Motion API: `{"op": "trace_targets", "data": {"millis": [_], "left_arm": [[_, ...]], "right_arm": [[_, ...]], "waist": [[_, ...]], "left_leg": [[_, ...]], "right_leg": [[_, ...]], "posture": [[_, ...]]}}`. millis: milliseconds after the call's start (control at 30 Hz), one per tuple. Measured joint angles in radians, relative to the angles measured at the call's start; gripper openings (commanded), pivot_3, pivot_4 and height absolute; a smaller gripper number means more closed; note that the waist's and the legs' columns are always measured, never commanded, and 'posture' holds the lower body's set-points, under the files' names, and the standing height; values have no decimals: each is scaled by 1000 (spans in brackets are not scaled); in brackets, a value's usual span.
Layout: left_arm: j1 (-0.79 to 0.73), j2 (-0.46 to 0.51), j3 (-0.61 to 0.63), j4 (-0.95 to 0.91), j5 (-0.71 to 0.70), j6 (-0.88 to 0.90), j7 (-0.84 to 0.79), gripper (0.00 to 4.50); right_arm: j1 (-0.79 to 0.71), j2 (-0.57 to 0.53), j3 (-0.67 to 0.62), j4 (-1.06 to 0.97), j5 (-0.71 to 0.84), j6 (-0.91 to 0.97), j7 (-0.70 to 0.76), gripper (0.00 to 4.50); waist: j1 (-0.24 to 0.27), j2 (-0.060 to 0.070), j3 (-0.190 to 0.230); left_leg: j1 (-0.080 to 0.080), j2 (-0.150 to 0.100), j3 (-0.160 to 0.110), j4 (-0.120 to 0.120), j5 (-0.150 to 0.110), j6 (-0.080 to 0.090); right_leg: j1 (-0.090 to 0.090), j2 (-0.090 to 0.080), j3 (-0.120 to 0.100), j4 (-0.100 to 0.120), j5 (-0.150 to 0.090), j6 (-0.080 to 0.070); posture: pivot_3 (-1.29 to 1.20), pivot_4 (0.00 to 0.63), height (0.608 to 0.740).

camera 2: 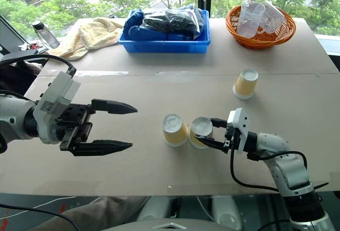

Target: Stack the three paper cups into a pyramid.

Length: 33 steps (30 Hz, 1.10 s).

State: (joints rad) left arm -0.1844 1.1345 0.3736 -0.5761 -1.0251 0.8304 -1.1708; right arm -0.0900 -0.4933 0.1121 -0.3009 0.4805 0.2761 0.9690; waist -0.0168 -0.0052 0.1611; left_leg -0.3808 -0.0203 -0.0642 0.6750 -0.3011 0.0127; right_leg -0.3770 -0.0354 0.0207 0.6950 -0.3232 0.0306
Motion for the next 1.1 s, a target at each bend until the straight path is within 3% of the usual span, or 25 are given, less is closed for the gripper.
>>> {"op": "trace_targets", "data": {"millis": [67, 133, 167, 200, 267, 533, 700, 800, 900, 1100], "left_arm": [[3, 0, 1, -1, 0, 2, 1, 4500], [5, 0, 5, -2, 0, 7, 2, 4500], [7, 0, 7, -2, 0, 8, 3, 4500], [8, 0, 8, -2, 0, 9, 5, 4500], [12, 0, 9, -2, 0, 10, 6, 4500], [14, 0, 9, -3, 0, 12, 10, 4500], [13, -3, 13, -3, -2, 11, 13, 4500], [-1, -22, 13, 0, -1, -1, 23, 4500], [-44, -80, 11, 10, -1, -23, 76, 4500], [-106, -87, -40, 61, 70, -24, 192, 4500]], "right_arm": [[-6, 2, 6, 5, -6, -1, -1, 2094], [-10, 3, 9, 6, -11, -1, -5, 3128], [-14, 3, 10, 8, -14, -1, -8, 3328], [-17, 3, 10, 15, -25, 1, -16, 4078], [-17, 3, 10, 21, -27, 8, -17, 4462], [-1, -19, -11, -22, 20, 54, -16, 4462], [83, -169, -124, -55, 62, 88, 27, 4462], [90, -189, -174, -48, 72, 86, 35, 4462], [30, -140, -232, 41, 65, 36, -13, 4462], [-135, -32, -279, 254, -25, -73, -169, 4462]], "waist": [[0, 0, 0], [0, 0, 0], [0, 0, 0], [-1, 0, 0], [-1, 0, 0], [0, 0, 0], [5, 0, 0], [-1, 0, 1], [-5, -1, 1], [-1, 0, 1]], "left_leg": [[0, 0, 0, 0, 0, 0], [0, 0, 0, 0, 0, 0], [0, 0, 0, 0, 0, 0], [0, 0, 0, 0, 0, 0], [0, 0, 0, 0, 0, 0], [0, 0, 0, 0, 0, 0], [0, 0, 0, 0, 0, 0], [0, 0, 0, 0, 0, 0], [1, 0, 1, 1, 0, 0], [0, 0, 1, 1, 0, 0]], "right_leg": [[0, 0, 0, 0, 0, 0], [0, 0, 0, 0, 0, 0], [0, 0, 0, 0, 0, 0], [0, 0, 0, 0, 0, 0], [0, 0, 0, 0, 0, 0], [0, 0, 0, 0, 0, 0], [0, -1, -1, 0, 0, 0], [0, 0, 0, 1, 0, 0], [0, 1, 1, 2, 0, 0], [0, 1, 1, 2, 0, 0]], "posture": [[0, 150, 740], [0, 150, 740], [0, 150, 740], [0, 150, 740], [0, 150, 740], [0, 150, 740], [0, 150, 740], [0, 150, 740], [0, 150, 740], [0, 150, 740]]}}
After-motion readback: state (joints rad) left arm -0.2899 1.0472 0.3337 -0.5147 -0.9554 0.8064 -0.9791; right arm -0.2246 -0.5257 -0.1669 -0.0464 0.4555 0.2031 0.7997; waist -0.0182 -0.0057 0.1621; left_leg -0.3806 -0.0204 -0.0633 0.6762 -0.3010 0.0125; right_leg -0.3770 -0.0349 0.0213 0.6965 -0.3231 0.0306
